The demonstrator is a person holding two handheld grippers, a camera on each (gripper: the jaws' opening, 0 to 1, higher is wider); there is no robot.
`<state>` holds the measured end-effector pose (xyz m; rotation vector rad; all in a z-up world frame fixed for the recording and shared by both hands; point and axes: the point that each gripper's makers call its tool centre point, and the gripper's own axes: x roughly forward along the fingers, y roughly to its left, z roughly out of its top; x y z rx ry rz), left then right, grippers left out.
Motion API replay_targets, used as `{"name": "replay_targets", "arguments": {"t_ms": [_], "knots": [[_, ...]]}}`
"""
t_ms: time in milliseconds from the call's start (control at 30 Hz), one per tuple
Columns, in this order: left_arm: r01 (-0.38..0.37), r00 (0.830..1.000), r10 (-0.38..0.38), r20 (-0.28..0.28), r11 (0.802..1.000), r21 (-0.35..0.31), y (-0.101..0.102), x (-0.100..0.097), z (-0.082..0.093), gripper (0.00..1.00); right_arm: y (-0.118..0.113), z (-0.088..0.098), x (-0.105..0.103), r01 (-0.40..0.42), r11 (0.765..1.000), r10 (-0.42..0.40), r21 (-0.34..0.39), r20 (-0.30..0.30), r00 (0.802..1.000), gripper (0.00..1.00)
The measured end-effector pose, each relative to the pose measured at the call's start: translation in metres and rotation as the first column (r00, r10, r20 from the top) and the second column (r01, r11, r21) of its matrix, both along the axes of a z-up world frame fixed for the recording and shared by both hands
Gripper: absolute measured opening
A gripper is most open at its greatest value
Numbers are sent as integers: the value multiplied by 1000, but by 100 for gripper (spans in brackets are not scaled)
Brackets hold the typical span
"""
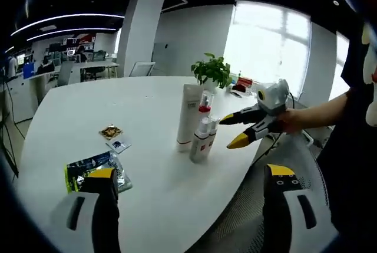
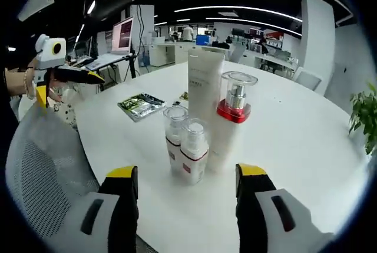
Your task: Arrange the skincare products in the storage area until every visible bottle or jar stands upright without overlapping.
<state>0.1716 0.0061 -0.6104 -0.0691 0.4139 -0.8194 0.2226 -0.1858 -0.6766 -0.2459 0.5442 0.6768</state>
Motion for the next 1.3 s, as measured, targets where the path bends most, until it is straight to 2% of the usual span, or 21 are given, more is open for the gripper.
{"name": "replay_targets", "arguments": {"t_ms": [233,300,333,500,700,800,867,900,967,1033,1133,1300], "knots": [[-17,1000,17,1,1000,21,17,-5,1,99,-1,21,-6,63,997,-64,50,16,998,78],[-34,999,34,9,999,15,21,-7,4,99,-5,27,-8,103,993,-104,49,13,994,85],[-38,999,37,6,999,13,22,-8,5,99,-6,33,-9,117,991,-119,59,30,992,87],[-65,998,66,-16,995,75,35,-11,-5,99,-5,43,-19,152,982,-157,111,43,987,99],[-112,990,118,-71,989,93,49,-11,-18,95,1,40,-29,147,980,-152,136,23,988,100],[-109,988,120,-99,988,108,49,-15,-23,95,6,37,-32,138,981,-142,136,23,990,100],[-110,988,121,-94,987,120,50,-15,-24,96,6,35,-32,131,986,-134,103,28,991,100],[-107,989,120,-90,985,134,52,-16,-25,97,6,37,-29,130,985,-135,110,45,990,100],[-108,989,120,-88,985,137,55,-15,-26,97,7,36,-28,132,983,-138,124,37,990,100],[-107,989,120,-85,984,145,61,-12,-27,98,5,32,-30,132,987,-136,87,38,990,100],[-107,990,120,-69,981,163,66,-10,-27,98,8,33,-32,124,988,-128,96,34,991,100],[-100,991,115,-73,977,187,70,-5,-31,99,5,33,-30,132,987,-137,94,45,990,100]]}}
